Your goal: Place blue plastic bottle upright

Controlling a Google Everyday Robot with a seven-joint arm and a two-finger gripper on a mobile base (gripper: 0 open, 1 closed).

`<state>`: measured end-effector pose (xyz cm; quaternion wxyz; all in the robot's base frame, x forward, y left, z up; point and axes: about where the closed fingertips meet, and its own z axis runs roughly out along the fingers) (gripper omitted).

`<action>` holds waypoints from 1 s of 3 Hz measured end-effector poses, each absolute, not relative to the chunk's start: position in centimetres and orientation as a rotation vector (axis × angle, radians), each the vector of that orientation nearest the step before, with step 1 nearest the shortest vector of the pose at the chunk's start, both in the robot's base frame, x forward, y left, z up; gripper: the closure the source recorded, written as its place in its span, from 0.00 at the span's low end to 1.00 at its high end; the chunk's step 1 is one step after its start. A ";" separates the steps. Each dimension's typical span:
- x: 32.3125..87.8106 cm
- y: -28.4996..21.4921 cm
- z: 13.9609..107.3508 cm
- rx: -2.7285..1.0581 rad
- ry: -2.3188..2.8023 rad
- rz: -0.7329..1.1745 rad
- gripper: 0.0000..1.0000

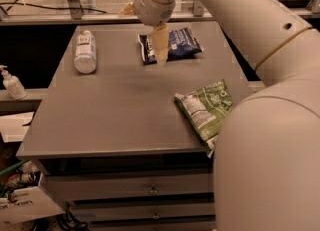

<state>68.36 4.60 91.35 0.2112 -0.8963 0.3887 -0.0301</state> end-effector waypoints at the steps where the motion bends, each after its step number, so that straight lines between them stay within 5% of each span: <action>1: 70.6 8.6 89.8 -2.554 0.852 -0.053 0.00; 3: 70.7 9.3 89.7 -2.590 0.745 -0.103 0.00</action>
Offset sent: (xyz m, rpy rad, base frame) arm 0.0149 0.0321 -0.0130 0.0066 -0.0019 0.1253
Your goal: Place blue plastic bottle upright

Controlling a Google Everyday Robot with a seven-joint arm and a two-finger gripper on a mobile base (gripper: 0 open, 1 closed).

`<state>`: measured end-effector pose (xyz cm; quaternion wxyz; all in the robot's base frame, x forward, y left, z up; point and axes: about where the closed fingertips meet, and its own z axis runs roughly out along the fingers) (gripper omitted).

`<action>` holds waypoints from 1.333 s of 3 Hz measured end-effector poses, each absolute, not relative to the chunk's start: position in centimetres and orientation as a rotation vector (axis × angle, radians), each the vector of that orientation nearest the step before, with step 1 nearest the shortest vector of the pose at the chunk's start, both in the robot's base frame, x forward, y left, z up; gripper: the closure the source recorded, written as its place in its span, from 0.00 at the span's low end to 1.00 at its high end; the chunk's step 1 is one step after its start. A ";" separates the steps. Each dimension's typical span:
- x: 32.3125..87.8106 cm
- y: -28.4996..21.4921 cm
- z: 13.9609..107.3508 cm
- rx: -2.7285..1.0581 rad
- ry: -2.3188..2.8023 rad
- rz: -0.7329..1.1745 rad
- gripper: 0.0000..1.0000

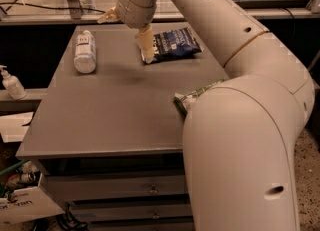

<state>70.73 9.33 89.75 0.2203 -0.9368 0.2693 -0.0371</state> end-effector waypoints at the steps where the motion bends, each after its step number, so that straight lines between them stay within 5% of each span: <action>1: 71.0 11.4 88.9 -2.659 0.517 -0.166 0.00; 4: 73.8 18.5 86.0 -2.835 -0.194 -0.377 0.00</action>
Offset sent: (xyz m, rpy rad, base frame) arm 0.0158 0.0698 -0.0201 -0.2116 -0.2427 0.5696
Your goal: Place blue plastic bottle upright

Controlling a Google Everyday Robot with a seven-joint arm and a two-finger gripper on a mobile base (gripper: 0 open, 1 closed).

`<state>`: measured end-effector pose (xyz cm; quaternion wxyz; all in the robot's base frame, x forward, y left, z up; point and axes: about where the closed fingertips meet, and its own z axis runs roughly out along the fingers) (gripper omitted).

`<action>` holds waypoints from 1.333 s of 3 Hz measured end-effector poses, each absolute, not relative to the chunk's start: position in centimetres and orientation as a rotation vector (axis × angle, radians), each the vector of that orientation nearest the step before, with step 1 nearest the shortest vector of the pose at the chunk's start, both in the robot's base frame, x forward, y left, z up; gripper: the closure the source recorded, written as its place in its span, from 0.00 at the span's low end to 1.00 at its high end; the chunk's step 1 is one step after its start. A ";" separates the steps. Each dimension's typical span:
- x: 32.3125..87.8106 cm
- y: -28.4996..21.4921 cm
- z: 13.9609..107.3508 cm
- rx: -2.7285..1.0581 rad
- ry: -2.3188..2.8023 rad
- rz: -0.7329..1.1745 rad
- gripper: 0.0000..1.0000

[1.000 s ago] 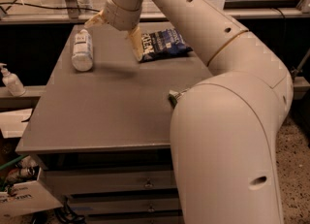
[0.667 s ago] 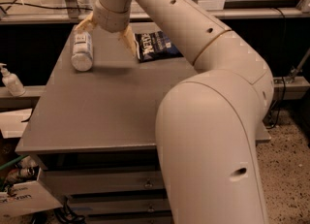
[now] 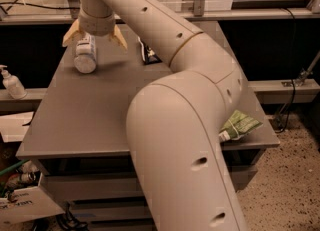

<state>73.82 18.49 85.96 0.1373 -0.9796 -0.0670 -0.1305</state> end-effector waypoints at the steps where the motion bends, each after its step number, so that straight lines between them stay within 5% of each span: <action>1: 75.4 20.4 86.0 -2.822 -0.337 -0.482 0.00; 4: 79.3 23.4 84.6 -2.827 -0.426 -0.627 0.00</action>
Offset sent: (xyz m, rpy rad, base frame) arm 0.0461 0.0602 0.0065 -0.0467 -0.2147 0.1838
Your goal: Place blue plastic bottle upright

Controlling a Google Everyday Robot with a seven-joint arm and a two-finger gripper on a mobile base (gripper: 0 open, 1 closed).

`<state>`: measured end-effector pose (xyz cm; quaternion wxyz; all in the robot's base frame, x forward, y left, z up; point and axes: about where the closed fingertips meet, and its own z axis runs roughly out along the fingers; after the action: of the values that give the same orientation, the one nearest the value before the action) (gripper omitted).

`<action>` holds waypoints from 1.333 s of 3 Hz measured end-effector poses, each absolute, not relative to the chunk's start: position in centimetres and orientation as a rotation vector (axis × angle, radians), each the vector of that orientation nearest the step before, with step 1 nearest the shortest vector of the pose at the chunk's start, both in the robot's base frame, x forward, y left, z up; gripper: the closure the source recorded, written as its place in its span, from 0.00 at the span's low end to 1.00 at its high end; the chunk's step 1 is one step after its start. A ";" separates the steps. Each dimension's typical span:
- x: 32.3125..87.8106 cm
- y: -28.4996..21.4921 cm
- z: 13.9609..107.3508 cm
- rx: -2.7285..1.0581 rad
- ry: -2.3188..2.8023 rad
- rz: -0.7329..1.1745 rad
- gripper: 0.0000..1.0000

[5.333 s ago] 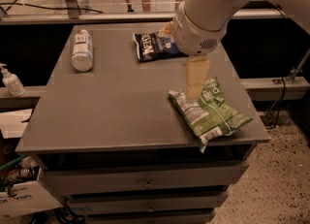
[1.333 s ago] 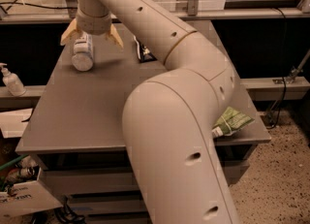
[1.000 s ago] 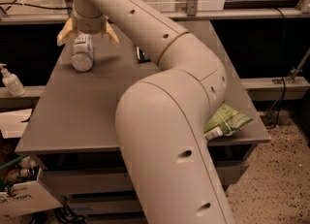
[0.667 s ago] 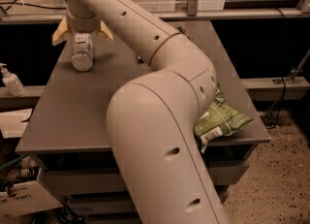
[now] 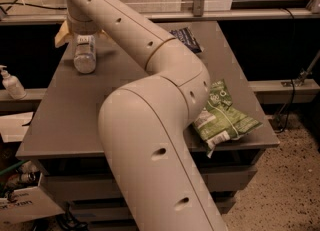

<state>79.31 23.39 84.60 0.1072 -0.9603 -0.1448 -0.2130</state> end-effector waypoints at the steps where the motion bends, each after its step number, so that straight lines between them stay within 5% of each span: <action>1: 79.9 23.5 84.4 -2.836 -0.415 -0.644 0.19; 4: 75.5 22.8 85.2 -2.903 -0.333 -0.538 0.89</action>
Offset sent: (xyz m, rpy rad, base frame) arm -0.0140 0.0023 0.0067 -0.0204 0.0097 -0.0359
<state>75.53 22.76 85.17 0.0852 -0.9735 -0.1117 -0.1805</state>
